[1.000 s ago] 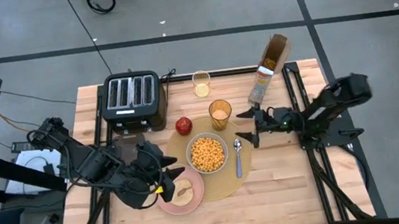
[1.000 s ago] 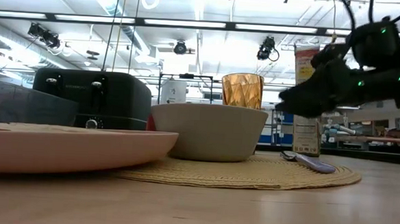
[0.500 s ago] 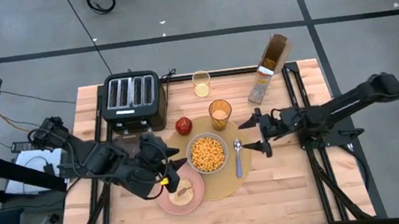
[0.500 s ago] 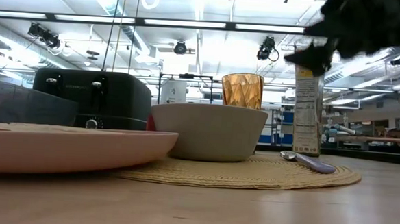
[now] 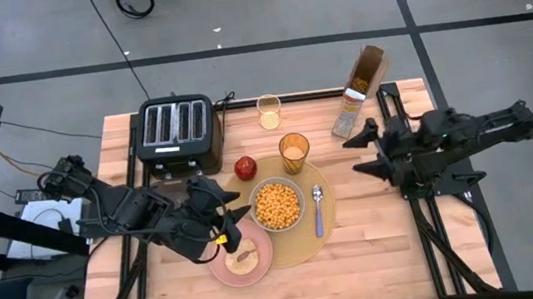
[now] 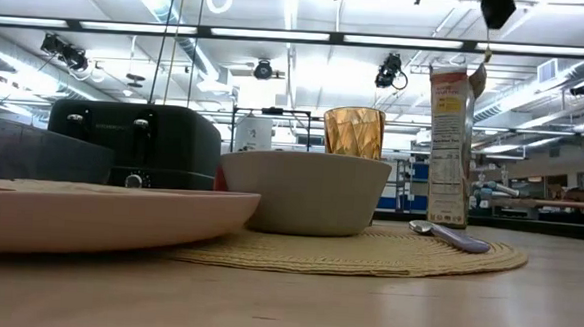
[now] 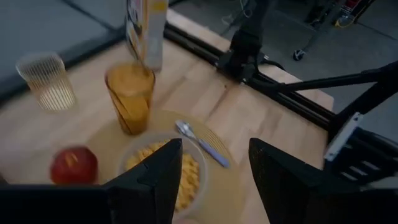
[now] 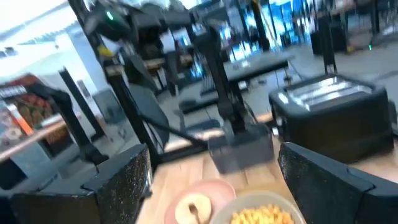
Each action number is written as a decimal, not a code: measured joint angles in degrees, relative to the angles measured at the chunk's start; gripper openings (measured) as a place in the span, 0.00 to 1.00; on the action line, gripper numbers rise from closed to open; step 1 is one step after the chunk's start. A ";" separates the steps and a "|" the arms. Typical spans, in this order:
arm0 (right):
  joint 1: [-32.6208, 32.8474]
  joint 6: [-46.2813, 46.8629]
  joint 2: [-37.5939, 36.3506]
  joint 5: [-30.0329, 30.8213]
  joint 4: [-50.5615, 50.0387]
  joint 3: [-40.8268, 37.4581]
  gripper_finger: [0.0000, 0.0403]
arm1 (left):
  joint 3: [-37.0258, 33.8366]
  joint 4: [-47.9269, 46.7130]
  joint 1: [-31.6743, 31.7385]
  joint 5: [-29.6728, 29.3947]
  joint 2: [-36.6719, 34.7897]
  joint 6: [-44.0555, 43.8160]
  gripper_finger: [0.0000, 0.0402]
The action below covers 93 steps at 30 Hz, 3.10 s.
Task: Arrange a breakfast setting
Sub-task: Return to Home Position
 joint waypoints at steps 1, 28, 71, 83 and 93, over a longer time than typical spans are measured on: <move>0.00 -0.07 -0.80 0.00 0.36 0.01 0.89 | 0.00 0.40 0.25 -0.50 0.00 1.90 0.48; 0.00 -6.05 -7.39 -7.63 6.44 0.01 0.89 | 0.02 29.24 34.74 9.85 0.00 41.74 0.48; -3.46 -13.74 -29.57 -2.75 11.06 -13.12 0.89 | -55.73 68.00 29.90 15.75 -44.22 47.74 0.48; -5.45 -5.86 -30.47 -1.77 28.03 -30.65 0.89 | -65.78 69.74 30.47 14.67 -46.14 46.38 0.48; -5.44 -6.80 -29.82 -4.93 23.99 -33.52 0.89 | -79.16 89.75 26.35 19.40 -49.96 57.74 0.48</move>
